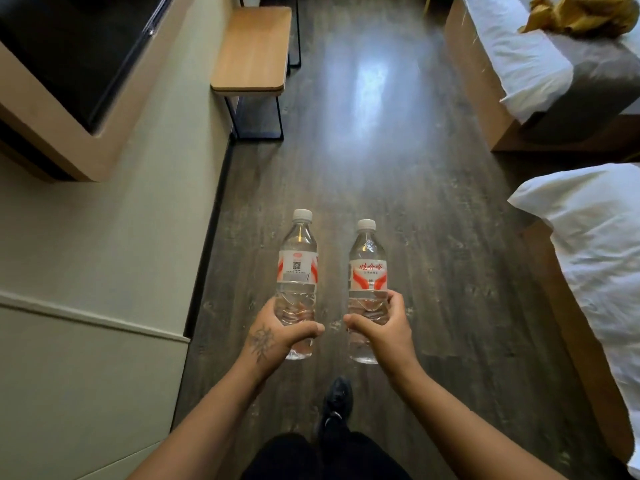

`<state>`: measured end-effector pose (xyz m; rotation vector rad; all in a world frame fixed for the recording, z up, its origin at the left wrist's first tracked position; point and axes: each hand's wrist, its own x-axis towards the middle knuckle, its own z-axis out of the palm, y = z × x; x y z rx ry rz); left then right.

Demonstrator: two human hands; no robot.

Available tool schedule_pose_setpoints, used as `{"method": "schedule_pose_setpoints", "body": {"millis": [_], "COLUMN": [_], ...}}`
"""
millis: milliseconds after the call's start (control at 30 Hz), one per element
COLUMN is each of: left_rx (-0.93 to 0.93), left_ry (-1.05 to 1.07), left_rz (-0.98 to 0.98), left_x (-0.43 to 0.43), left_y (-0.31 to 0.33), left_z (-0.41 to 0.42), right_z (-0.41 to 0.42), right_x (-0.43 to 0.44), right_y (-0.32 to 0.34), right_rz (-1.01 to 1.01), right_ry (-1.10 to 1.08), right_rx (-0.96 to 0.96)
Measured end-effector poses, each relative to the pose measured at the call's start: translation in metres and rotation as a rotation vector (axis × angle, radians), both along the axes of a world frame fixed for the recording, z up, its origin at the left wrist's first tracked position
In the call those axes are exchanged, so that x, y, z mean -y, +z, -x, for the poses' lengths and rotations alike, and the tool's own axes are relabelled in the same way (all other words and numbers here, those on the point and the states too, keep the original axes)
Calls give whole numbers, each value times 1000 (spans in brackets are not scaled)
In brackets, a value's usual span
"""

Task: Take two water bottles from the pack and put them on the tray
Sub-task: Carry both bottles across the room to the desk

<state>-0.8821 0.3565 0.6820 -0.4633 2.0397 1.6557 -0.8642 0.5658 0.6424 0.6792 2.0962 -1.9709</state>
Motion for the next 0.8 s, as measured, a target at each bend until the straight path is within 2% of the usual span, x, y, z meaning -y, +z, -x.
{"method": "schedule_pose_setpoints", "body": {"millis": [300, 800], "left_rx": [-14, 3], "left_ry": [17, -70], "left_rz": [-36, -75], "left_x": [-31, -28], "left_y": [16, -5], "left_z": [124, 372], "right_z": [128, 352], "right_x": [-30, -24], "right_y": [8, 15], "right_rz": [4, -17], "right_ry": [12, -106], "right_rx": [-10, 12]}}
